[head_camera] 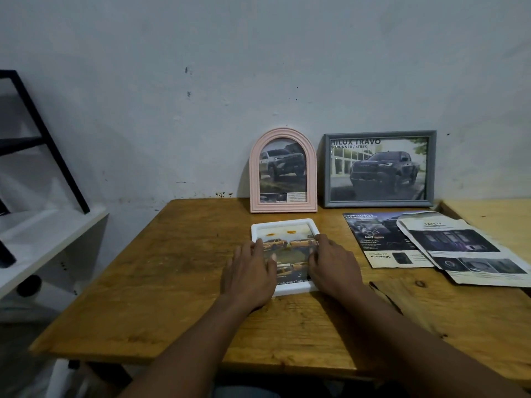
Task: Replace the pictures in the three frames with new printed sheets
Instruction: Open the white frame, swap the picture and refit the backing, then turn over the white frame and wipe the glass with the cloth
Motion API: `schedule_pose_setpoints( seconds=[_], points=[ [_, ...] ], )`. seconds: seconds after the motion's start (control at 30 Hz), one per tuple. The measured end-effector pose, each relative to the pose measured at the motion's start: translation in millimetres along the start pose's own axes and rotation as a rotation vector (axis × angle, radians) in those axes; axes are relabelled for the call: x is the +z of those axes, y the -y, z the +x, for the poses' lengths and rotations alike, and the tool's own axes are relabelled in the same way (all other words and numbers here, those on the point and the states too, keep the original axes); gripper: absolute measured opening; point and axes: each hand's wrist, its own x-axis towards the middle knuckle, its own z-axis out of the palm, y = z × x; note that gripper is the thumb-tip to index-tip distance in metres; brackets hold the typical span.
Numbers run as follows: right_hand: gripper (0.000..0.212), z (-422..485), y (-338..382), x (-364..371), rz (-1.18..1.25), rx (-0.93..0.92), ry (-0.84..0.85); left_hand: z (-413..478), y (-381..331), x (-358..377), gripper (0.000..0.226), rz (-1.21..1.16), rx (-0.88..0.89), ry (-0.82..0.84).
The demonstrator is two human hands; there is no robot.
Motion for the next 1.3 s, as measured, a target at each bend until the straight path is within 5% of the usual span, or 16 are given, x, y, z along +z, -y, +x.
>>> schedule_pose_setpoints(
  seconds=[0.33,0.5,0.63,0.83,0.93,1.1,1.2,1.3],
  points=[
    [0.046,-20.2,-20.9,-52.9,-0.119,0.047,0.127,4.4,15.2,-6.4,0.060,-0.131,0.038,0.098],
    [0.053,-51.2,-48.8,-88.5,-0.252,0.180,0.369,1.3,10.2,-11.2,0.062,-0.130,0.040,0.115],
    [0.065,-74.4,-55.7,-89.4,-0.288,0.307,0.272,1.2,9.4,-13.3,0.063,-0.115,0.036,0.123],
    [0.028,-85.0,-46.5,-82.9,-0.289,0.233,0.154,-0.1,12.9,-11.0,0.064,-0.165,0.029,0.097],
    [0.012,-66.9,-33.7,-82.8,-0.076,0.215,0.092,5.6,18.0,-11.0,0.064,-0.239,0.001,0.075],
    [0.012,-3.7,-3.6,-86.6,0.762,0.539,0.265,22.8,20.8,-21.9,0.042,-0.297,-0.011,0.013],
    [0.014,39.5,13.7,-74.9,0.861,0.546,0.313,34.2,23.2,-27.4,0.032,-0.315,-0.003,0.005],
    [0.010,78.2,30.2,-51.0,0.664,0.313,0.205,43.3,27.9,-25.1,0.036,-0.295,-0.001,0.023]
  ],
)
